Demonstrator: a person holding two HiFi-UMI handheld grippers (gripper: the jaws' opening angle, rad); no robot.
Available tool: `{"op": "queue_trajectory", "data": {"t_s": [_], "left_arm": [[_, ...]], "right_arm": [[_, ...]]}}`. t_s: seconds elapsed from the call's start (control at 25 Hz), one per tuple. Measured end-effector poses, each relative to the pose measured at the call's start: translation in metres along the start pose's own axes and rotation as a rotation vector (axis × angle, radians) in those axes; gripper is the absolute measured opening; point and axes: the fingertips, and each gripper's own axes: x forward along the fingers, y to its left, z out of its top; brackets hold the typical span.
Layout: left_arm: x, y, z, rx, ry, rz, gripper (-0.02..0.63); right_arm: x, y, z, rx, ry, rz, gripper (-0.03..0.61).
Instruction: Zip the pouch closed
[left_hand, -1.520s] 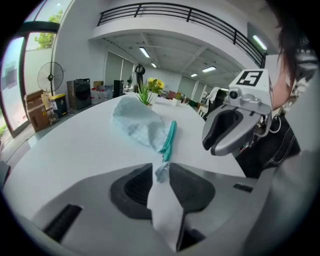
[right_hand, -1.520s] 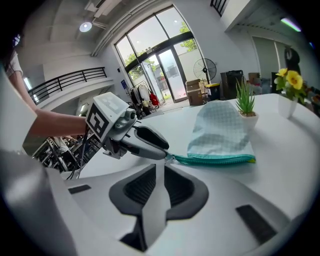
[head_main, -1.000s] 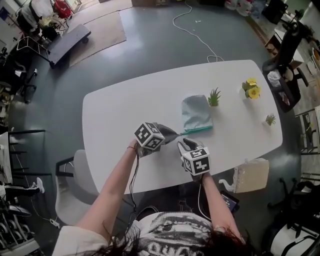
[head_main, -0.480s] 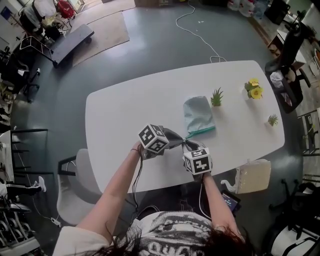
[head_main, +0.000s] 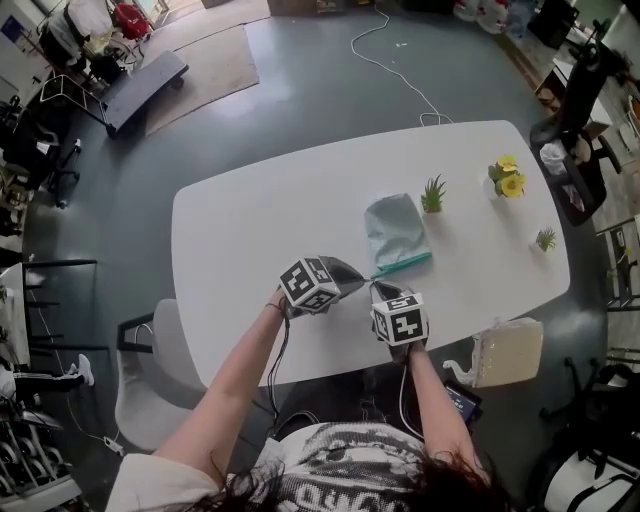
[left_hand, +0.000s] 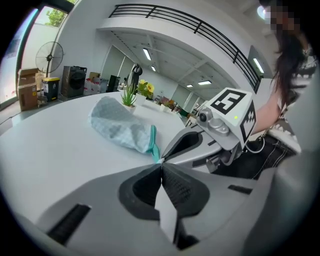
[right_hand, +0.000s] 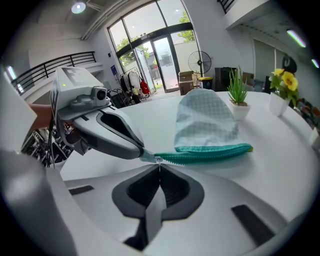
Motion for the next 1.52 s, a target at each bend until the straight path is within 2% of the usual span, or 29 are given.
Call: {"op": "queue_trajectory", "data": {"t_s": [0.2, 0.48, 1.0, 1.32, 1.52], "left_arm": [[-0.002, -0.002, -0.006, 0.001, 0.017, -0.011, 0.012], [-0.005, 0.001, -0.015, -0.025, 0.018, 0.006, 0.012], [-0.006, 0.009, -0.021, -0.055, 0.008, 0.075, 0.012], [-0.01, 0.011, -0.027, -0.044, 0.027, 0.104, 0.012], [-0.015, 0.013, -0.032, -0.064, 0.009, 0.134, 0.012]], "right_arm": [[0.001, -0.015, -0.007, 0.019, 0.027, -0.046, -0.003], [-0.002, -0.032, -0.009, 0.025, 0.041, -0.063, -0.002], [-0.02, -0.085, -0.012, 0.064, 0.038, -0.14, 0.0], [-0.029, -0.111, -0.015, 0.058, 0.05, -0.175, 0.002], [-0.032, -0.119, -0.016, 0.062, 0.05, -0.168, 0.009]]}}
